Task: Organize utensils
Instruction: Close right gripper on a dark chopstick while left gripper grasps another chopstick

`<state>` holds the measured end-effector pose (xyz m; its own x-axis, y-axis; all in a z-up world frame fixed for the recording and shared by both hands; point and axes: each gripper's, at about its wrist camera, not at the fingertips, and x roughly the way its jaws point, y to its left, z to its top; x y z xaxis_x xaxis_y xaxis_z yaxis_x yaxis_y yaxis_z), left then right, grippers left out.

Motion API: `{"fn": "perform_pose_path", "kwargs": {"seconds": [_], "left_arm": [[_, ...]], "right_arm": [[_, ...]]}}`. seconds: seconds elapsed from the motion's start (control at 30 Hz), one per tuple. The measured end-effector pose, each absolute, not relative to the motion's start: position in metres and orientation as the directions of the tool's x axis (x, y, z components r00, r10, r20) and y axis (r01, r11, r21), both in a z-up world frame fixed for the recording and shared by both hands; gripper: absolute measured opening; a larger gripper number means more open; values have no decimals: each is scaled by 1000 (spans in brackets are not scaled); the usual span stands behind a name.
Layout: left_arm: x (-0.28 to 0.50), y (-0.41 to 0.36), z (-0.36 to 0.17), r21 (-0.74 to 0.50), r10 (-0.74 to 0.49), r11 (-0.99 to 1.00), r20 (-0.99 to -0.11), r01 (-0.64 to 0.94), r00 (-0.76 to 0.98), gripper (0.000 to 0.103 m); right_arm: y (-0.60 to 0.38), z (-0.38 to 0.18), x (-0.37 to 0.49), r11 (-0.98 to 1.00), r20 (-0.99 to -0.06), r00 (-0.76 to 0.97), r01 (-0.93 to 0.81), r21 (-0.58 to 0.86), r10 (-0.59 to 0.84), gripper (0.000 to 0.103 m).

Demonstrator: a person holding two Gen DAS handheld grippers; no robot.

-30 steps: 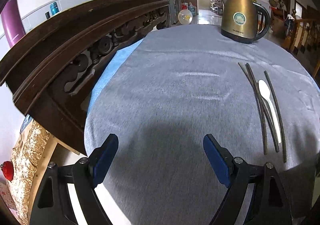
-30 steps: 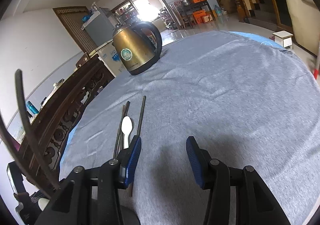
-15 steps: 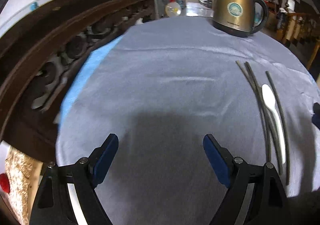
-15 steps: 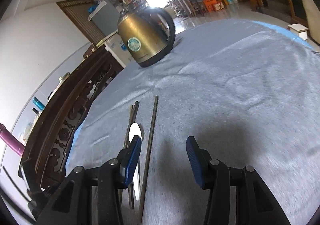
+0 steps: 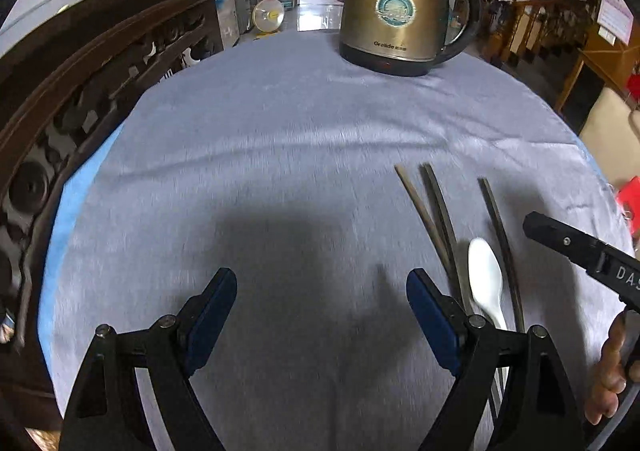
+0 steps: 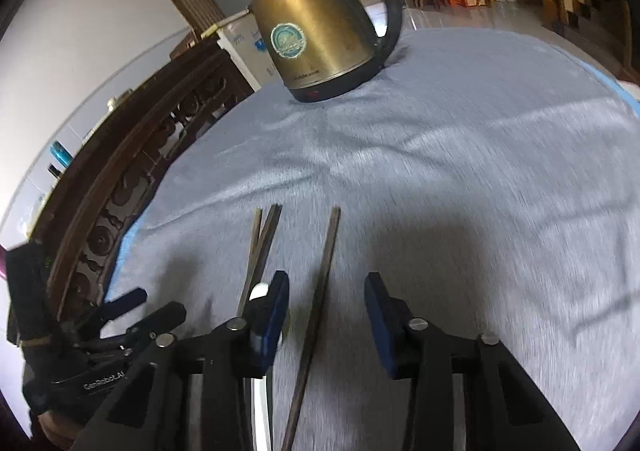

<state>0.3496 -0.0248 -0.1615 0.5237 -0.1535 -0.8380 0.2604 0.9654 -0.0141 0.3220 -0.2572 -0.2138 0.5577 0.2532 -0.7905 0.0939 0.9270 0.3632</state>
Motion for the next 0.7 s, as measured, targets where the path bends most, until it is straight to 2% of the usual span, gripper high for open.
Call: {"fn": "perform_pose_path", "kwargs": {"seconds": [0.1, 0.27, 0.33, 0.37, 0.4, 0.63, 0.7], "left_arm": [[364, -25, -157, -26, -155, 968, -844, 250, 514, 87], [371, -30, -147, -54, -199, 956, -840, 287, 505, 85], [375, -37, -143, -55, -220, 945, -837, 324, 500, 76], [378, -42, -142, -55, -230, 938, -837, 343, 496, 66], [380, -47, -142, -57, -239, 932, -839, 359, 488, 62], [400, -96, -154, -96, -309, 866, -874, 491, 375, 61], [408, -107, -158, -96, -306, 857, -885, 506, 351, 55]], "right_arm": [[-251, -217, 346, 944, -830, 508, 94, 318, 229, 33], [-232, -230, 369, 984, -897, 426, 67, 165, 122, 9], [-234, -231, 366, 985, -897, 426, 67, 158, 115, 8], [-237, -231, 364, 983, -896, 427, 74, 165, 119, 7], [-241, -231, 362, 982, -894, 431, 80, 170, 120, 7], [-282, -230, 339, 968, -884, 452, 140, 206, 123, 6], [-289, -230, 337, 964, -882, 451, 145, 225, 138, 6]]}}
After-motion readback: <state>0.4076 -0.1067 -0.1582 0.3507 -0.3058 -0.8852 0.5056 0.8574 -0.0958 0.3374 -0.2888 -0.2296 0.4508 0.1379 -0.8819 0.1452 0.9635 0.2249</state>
